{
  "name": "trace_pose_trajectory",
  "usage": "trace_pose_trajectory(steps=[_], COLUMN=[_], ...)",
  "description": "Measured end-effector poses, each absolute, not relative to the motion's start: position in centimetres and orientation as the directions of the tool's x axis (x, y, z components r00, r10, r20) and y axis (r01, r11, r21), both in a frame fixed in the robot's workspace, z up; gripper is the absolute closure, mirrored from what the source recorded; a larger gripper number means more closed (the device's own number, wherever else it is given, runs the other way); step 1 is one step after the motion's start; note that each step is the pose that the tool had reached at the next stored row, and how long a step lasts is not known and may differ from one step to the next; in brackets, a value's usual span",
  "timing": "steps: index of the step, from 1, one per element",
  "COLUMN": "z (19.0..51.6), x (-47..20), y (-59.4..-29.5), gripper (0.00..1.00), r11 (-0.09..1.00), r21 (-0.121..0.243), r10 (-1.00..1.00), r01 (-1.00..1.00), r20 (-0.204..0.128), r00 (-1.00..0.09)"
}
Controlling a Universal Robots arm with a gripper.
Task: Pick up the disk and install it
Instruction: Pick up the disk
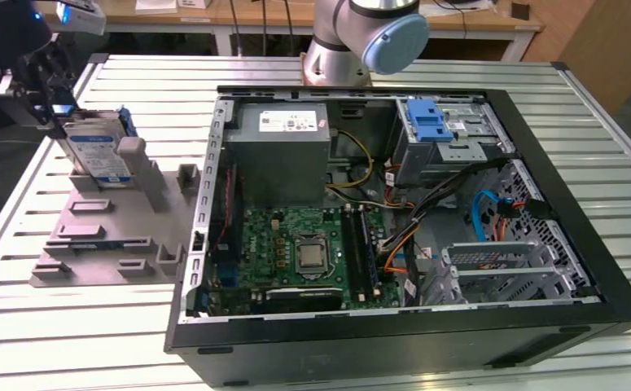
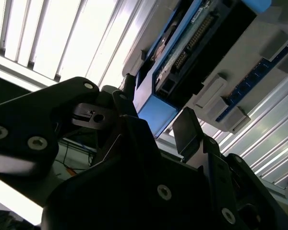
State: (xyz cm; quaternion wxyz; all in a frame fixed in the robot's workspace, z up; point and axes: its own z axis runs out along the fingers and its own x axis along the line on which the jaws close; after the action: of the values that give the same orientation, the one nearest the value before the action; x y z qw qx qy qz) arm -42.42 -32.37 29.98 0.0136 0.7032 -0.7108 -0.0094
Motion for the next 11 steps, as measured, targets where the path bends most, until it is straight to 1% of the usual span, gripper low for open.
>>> trace_pose_trajectory(steps=[11], z=[28.8], x=[-42.4], y=[-32.4], gripper=[0.41], r11=[0.002], r21=[0.033], r10=[-1.0], r01=[-0.999], r20=[0.006], r00=[-0.002])
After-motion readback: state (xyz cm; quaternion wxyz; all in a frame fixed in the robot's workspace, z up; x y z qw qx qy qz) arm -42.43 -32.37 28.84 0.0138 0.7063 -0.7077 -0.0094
